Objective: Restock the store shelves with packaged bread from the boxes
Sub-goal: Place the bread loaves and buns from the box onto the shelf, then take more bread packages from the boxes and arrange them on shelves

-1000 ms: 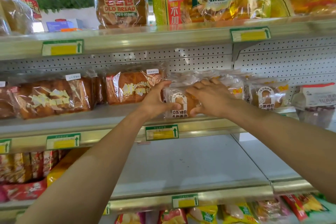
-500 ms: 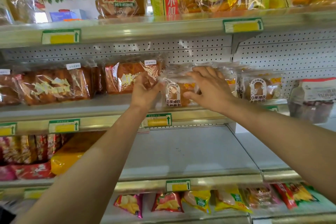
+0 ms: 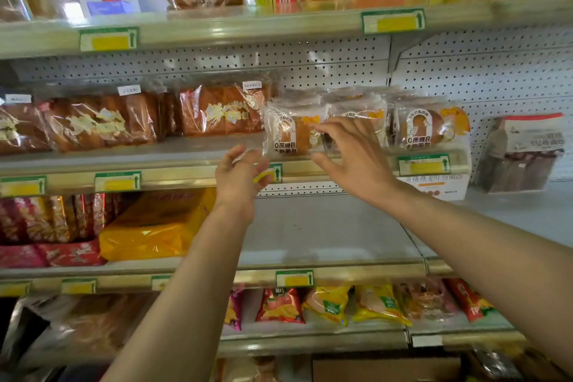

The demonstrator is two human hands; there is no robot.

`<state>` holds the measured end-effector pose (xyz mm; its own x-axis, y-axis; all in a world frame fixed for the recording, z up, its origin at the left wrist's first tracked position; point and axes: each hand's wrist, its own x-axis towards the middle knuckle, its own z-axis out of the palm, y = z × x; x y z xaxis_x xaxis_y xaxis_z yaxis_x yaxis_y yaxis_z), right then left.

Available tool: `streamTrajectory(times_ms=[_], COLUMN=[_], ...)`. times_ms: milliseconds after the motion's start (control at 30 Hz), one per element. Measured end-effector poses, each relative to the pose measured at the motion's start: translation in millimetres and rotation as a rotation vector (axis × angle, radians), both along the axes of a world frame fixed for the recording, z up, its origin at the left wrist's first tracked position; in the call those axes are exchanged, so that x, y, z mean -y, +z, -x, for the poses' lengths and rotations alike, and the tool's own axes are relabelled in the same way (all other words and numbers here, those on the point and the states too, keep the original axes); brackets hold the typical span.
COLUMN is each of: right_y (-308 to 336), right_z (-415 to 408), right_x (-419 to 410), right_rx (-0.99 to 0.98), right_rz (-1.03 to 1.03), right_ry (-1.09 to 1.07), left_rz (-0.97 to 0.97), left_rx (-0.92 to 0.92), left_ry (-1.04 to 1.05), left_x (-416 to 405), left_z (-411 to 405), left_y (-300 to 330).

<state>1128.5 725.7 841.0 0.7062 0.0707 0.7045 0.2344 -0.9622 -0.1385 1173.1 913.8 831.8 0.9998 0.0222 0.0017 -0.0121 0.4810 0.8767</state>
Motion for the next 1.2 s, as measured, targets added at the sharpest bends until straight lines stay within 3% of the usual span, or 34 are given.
streamTrajectory(times_ms=[200, 533, 933, 1200], right_y=[-26, -119, -244, -394], right_z=[34, 101, 169, 225], right_x=[-4, -28, 4, 59], right_rx=[0.055, -0.079, -0.591, -0.887], right_rz=[-0.058, -0.169, -0.359, -0.501], right_ry=[0.03, -0.046, -0.152, -0.242], left_rz=[-0.095, -0.225, -0.327, -0.481], left_rx=[-0.047, -0.191, -0.453, -0.701], left_ry=[-0.137, -0.274, -0.434, -0.502], left_x=[-3, -19, 7, 51], left_z=[32, 80, 131, 180], left_y=[-21, -107, -248, -391])
